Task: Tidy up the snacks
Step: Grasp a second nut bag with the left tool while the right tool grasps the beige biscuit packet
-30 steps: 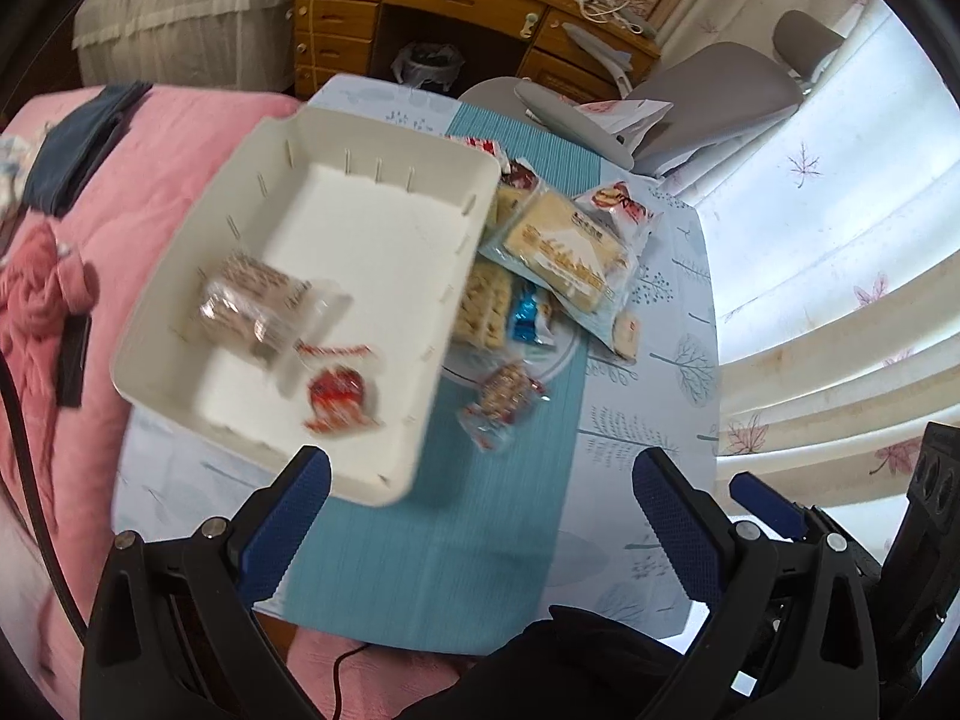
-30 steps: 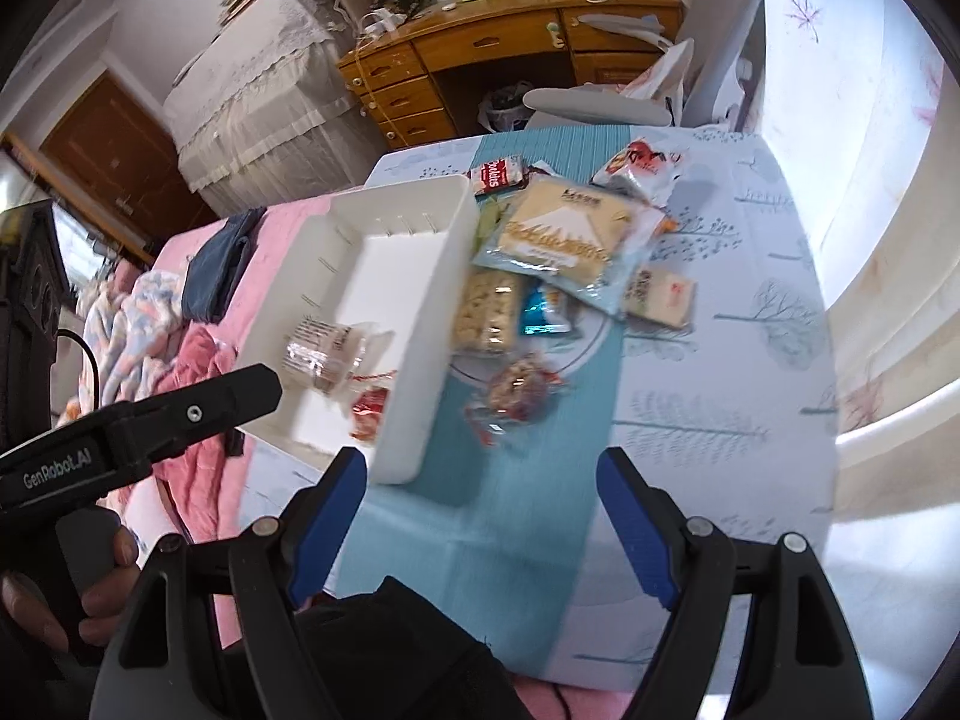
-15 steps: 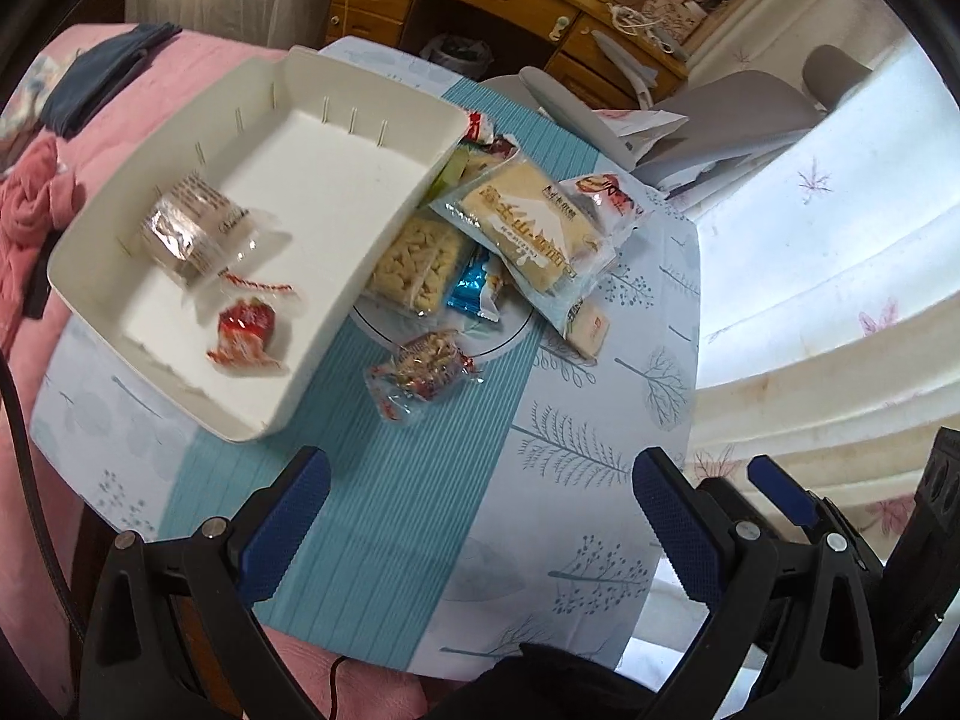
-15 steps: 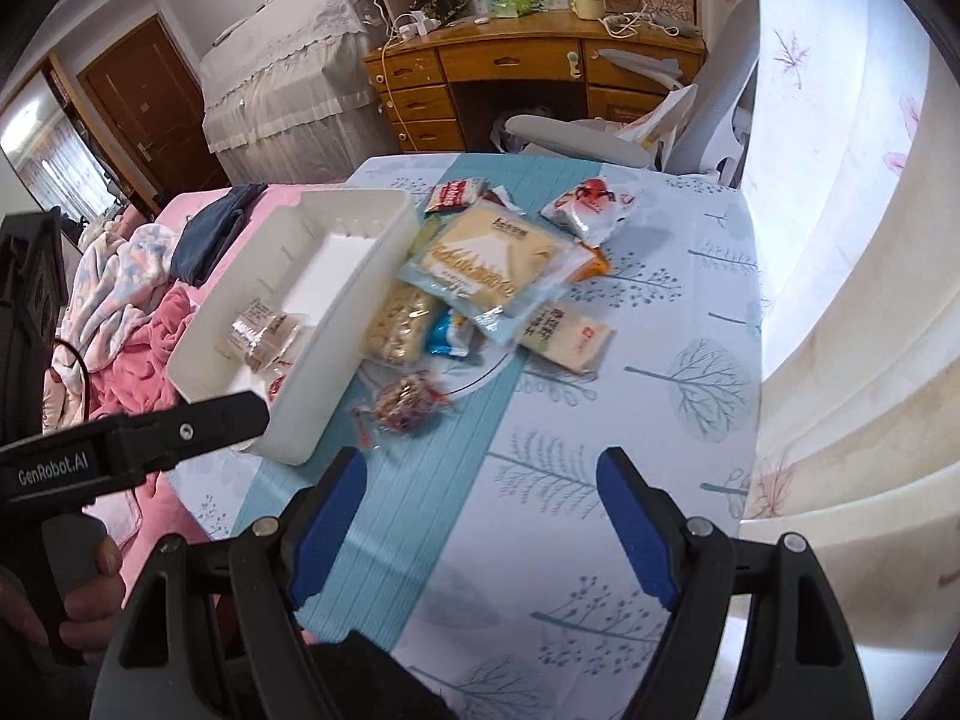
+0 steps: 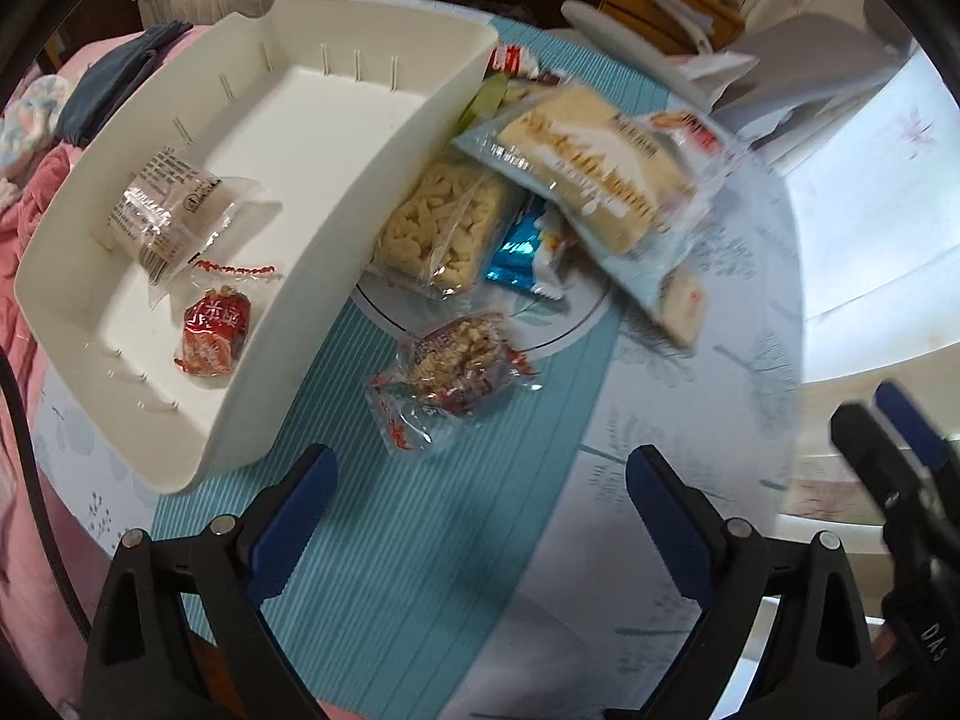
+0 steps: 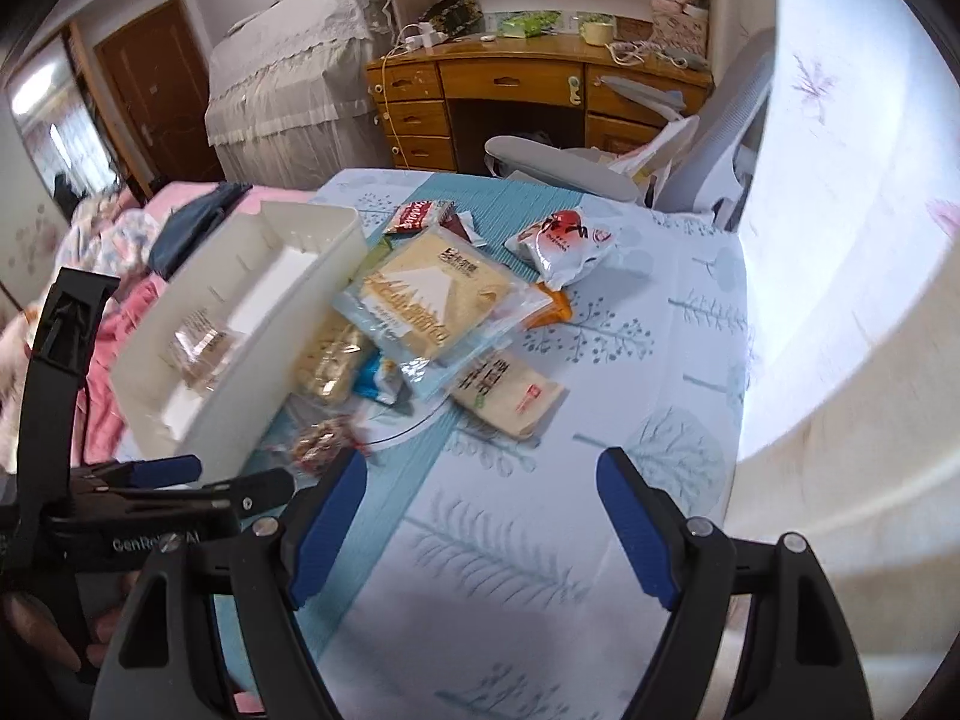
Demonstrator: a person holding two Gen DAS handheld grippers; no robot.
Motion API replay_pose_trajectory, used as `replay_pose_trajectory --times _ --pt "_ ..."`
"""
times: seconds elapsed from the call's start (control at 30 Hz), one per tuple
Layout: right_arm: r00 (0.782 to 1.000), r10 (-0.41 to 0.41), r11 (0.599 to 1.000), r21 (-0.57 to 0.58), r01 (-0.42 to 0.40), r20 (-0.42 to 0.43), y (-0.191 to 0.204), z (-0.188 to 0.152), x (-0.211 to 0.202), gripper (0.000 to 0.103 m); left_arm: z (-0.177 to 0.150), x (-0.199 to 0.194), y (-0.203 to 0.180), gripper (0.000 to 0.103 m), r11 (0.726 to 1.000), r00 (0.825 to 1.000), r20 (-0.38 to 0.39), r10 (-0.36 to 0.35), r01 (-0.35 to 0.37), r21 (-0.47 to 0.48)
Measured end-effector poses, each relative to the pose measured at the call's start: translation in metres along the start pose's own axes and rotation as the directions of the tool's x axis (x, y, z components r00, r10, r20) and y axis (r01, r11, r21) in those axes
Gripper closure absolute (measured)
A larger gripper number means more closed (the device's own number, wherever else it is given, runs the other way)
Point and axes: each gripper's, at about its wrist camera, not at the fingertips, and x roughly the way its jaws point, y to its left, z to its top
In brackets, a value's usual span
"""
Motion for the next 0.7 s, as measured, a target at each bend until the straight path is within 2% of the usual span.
replay_pose_trajectory --times 0.37,0.47,0.57,0.7 --pt "0.999 -0.022 0.986 -0.167 0.014 -0.048 -0.006 0.005 0.078 0.023 0.02 0.053 -0.008 0.007 0.988 0.994 0.006 0.11 -0.11 0.104" --pt "0.997 -0.017 0.984 -0.18 0.003 -0.081 -0.009 0.005 0.098 0.023 0.026 0.061 -0.013 0.012 0.981 0.99 0.023 0.136 -0.138 0.139" --pt "0.995 0.004 0.984 -0.178 -0.022 -0.101 -0.011 0.006 0.116 0.023 0.03 0.068 -0.02 0.012 0.973 0.99 0.025 0.141 -0.143 0.183" --pt "0.996 0.012 0.98 -0.198 -0.03 -0.09 -0.006 0.007 0.129 0.023 0.035 0.08 -0.023 0.015 0.963 0.987 0.012 0.16 -0.158 0.22"
